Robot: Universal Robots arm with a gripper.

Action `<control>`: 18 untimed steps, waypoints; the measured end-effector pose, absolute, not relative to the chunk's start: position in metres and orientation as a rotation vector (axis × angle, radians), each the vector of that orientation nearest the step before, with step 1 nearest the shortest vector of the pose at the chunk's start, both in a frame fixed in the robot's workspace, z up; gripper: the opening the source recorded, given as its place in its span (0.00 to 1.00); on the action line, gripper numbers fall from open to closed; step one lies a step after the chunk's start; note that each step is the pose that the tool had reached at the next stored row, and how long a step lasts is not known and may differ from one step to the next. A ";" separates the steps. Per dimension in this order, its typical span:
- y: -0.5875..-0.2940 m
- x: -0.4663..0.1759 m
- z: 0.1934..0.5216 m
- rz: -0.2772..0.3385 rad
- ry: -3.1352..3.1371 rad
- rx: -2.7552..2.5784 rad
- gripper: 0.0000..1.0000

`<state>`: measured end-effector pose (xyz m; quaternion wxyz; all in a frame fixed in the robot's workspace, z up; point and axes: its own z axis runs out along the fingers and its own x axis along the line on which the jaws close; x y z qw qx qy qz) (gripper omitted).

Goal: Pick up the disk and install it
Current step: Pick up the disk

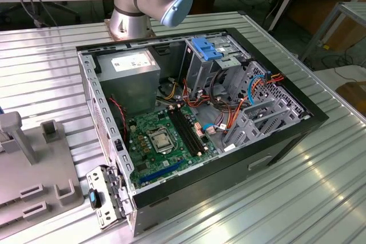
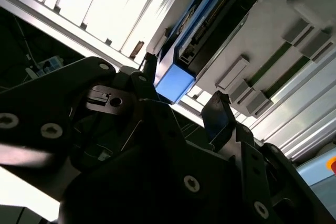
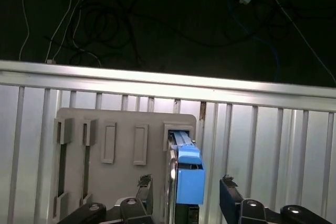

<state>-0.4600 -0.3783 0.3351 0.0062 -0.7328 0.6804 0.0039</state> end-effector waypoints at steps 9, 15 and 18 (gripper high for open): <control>-0.374 -0.466 0.322 0.013 2.135 -2.288 0.62; -0.373 -0.465 0.309 0.011 2.136 -2.289 0.62; -0.373 -0.464 0.308 0.011 2.136 -2.288 0.62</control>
